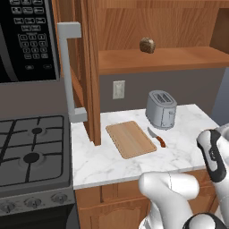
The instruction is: Pick the bread, place it on the cutting board, pick the jam, place it on the counter, and close the cabinet.
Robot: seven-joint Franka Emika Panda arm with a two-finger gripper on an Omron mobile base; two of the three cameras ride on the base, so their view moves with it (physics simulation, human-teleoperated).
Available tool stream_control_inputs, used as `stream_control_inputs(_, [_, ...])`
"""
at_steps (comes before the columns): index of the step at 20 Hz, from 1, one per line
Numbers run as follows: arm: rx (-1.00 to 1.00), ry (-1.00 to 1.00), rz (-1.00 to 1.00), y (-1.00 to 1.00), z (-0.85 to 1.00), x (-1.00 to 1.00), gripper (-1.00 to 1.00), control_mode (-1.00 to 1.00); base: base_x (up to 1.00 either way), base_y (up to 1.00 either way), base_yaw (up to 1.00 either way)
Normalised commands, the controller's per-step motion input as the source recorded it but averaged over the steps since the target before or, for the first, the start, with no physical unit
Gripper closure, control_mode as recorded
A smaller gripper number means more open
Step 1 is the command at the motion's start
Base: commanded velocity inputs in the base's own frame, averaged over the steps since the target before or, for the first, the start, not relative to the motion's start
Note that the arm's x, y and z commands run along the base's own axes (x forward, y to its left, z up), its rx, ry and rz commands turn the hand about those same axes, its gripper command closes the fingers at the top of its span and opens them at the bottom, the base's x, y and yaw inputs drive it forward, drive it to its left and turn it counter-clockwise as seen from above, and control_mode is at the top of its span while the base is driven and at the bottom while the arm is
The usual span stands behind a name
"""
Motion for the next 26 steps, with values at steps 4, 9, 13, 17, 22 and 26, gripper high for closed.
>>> stream_control_inputs(4, [0.00,0.02,0.00,-0.14,-0.21,0.00,1.00,-1.00,0.00,0.00,0.00])
stream_control_inputs(9, [0.00,0.00,0.00,-0.01,-0.38,0.00,1.00,-1.00,0.00,0.00,0.00])
stream_control_inputs(13, [0.00,0.00,0.00,0.00,-0.42,0.01,1.00,-1.00,0.00,0.00,0.00])
stream_control_inputs(17, [0.00,0.00,0.00,0.00,-0.31,0.02,1.00,-1.00,0.00,0.00,0.00])
stream_control_inputs(22, [0.00,0.00,0.00,0.00,-0.22,0.01,1.00,-1.00,0.00,0.00,0.00])
stream_control_inputs(26, [0.00,0.00,0.00,0.00,-0.20,0.00,1.00,-1.00,0.00,0.00,0.00])
